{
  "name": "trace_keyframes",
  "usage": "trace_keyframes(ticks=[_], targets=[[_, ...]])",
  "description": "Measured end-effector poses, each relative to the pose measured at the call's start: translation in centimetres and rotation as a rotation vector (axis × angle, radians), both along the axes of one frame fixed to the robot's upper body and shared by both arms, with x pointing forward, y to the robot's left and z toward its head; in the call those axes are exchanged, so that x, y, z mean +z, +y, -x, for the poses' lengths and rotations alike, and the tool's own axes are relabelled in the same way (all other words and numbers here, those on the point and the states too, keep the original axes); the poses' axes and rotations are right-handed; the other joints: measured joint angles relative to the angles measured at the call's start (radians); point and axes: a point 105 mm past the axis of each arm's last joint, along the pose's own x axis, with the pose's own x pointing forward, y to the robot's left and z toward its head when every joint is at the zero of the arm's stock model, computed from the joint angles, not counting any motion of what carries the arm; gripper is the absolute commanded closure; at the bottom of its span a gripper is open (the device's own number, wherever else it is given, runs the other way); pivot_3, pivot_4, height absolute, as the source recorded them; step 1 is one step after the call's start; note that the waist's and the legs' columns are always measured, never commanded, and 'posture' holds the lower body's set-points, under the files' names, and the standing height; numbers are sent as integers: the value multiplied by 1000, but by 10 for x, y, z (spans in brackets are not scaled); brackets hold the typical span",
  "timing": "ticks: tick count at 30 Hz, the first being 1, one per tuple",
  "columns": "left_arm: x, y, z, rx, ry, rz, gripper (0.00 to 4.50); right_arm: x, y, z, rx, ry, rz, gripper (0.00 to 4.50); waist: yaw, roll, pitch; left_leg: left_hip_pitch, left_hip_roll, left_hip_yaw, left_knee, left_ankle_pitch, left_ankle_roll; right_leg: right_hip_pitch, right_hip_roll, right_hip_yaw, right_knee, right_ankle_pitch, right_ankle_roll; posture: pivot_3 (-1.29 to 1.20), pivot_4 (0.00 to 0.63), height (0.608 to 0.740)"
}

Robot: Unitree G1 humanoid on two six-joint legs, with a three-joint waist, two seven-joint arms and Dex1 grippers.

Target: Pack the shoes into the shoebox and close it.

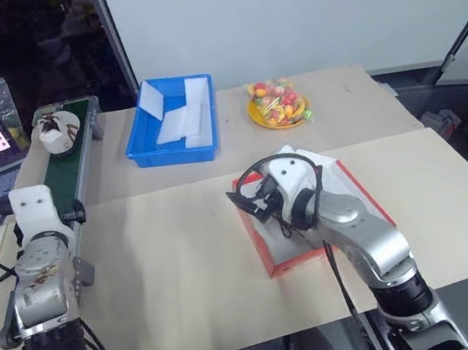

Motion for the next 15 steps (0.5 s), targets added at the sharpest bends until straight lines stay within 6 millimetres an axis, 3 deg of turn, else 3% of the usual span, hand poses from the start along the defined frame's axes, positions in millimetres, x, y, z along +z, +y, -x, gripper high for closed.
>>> trace_keyframes(ticks=[7,15], targets=[[6,0,-4,-7,-13,18,0,1,0,-1,-10,-7,1,67,0,0,0,0,0,0,0,0,0,0,0,0,0,0,0,0,150,724],[-3,6,-3,9,18,30,0,1,-1,-2,-20,-14,9,67,-4,0,0,0,0,0,-1,0,0,0,0,0,0,0,0,0,150,724]])
